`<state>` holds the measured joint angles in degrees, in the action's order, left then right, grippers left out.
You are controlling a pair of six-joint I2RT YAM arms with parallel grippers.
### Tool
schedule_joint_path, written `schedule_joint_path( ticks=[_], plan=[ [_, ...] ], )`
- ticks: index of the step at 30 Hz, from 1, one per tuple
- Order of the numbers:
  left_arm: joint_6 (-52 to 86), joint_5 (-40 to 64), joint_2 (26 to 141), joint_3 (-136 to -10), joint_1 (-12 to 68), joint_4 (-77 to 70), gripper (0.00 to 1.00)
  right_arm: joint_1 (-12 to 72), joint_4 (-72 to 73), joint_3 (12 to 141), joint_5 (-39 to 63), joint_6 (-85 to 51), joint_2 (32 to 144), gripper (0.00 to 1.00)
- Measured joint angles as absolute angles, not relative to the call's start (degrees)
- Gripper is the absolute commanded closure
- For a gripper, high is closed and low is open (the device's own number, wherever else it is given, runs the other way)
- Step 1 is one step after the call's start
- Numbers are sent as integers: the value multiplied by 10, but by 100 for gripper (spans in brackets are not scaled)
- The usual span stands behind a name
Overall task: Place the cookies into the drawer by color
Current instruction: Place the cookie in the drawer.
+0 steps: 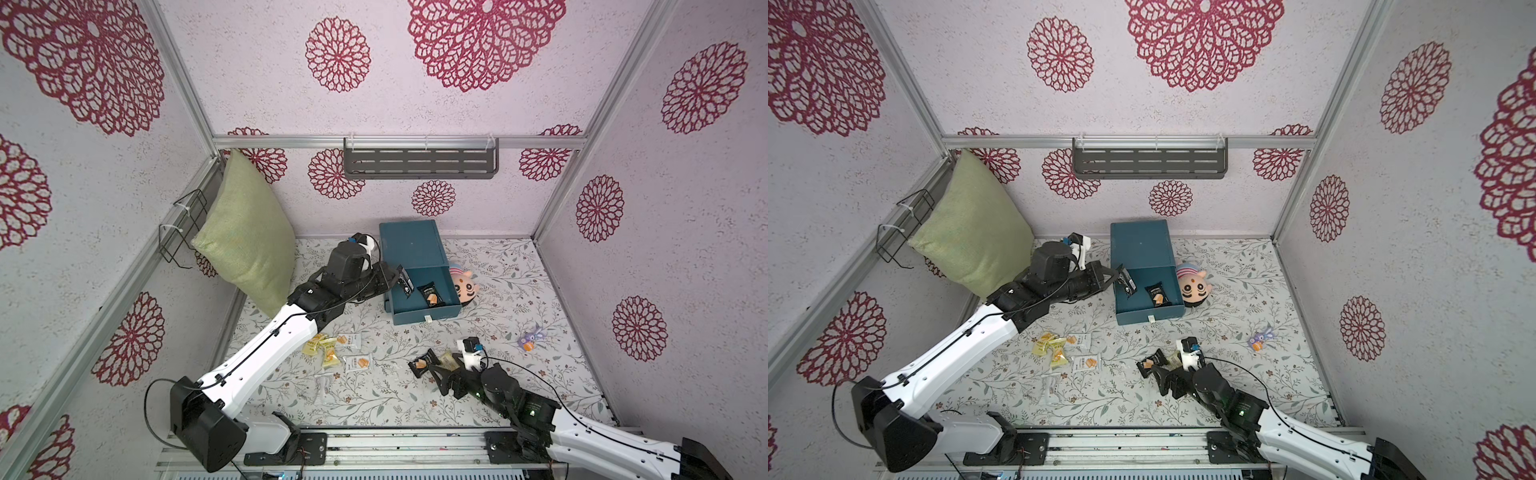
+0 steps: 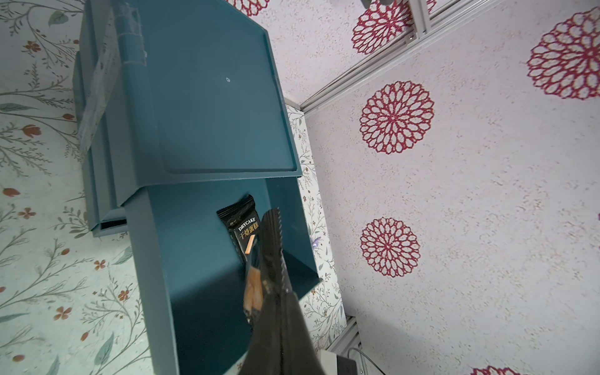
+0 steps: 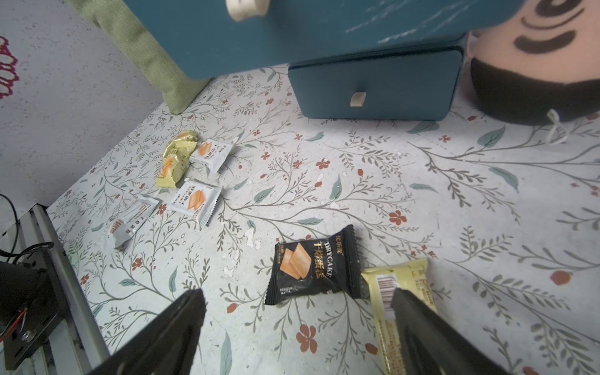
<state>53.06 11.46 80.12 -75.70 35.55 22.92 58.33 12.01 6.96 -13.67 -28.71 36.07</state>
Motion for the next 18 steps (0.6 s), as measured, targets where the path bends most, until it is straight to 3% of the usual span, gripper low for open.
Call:
schedule_joint_path(
  ticks=[5, 15, 18],
  plan=[
    [517, 115, 853, -781, 359, 231, 57, 583, 122, 69, -137, -287, 365, 3],
    [501, 95, 802, -773, 373, 248, 32, 583, 122, 69, -140, -290, 366, 1],
    [492, 76, 738, -729, 372, 252, 17, 583, 122, 69, -148, -295, 366, 1]
  ],
)
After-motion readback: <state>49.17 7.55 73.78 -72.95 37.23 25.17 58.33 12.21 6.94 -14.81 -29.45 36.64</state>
